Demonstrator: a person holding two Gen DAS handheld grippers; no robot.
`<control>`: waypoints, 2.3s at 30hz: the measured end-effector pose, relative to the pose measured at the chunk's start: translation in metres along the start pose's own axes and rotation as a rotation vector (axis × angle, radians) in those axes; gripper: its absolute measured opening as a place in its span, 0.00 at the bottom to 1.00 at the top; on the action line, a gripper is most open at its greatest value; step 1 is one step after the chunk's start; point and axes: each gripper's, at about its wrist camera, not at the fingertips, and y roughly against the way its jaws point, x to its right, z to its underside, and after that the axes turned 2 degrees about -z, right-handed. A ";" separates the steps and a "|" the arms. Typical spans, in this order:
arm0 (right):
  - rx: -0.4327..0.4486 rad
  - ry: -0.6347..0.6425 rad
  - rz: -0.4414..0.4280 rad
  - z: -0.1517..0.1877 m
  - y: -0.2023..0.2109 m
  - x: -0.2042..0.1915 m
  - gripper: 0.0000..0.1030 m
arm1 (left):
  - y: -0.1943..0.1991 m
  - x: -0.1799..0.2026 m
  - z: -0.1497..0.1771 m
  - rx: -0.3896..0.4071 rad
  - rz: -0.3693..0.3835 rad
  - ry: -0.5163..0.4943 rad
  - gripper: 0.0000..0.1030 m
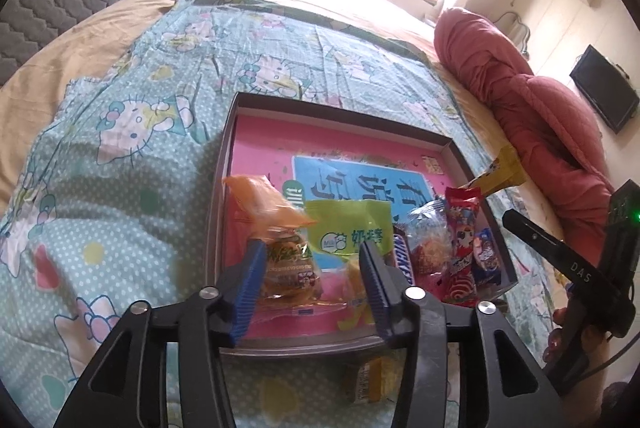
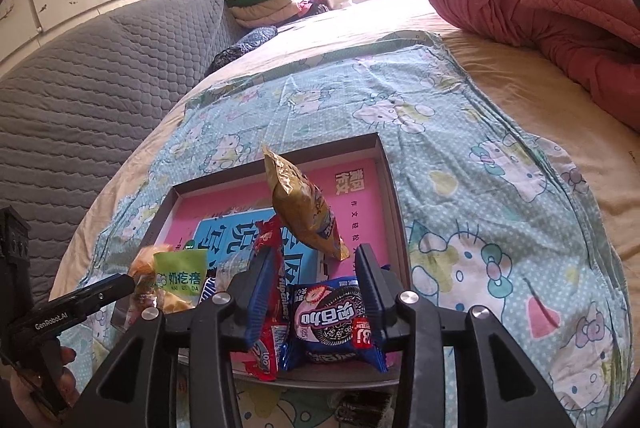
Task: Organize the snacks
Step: 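Open left gripper to drop orange bag while right gripper releases yellow bar in tray, then withdraw both open grippers toward the round cake and dark chocolate piece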
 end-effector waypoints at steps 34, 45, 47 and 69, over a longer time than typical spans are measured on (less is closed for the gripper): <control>0.031 0.009 0.009 0.016 0.034 0.006 0.62 | 0.040 0.000 0.011 0.037 -0.003 -0.098 0.74; 0.019 0.018 0.010 0.029 0.046 0.004 0.68 | 0.051 -0.001 0.025 0.025 0.016 -0.115 0.75; 0.015 0.019 0.013 0.031 0.048 0.005 0.68 | 0.052 -0.001 0.028 0.021 0.020 -0.122 0.75; -0.112 0.012 0.074 0.068 0.037 0.012 0.69 | 0.010 0.033 0.075 -0.166 0.065 -0.130 0.75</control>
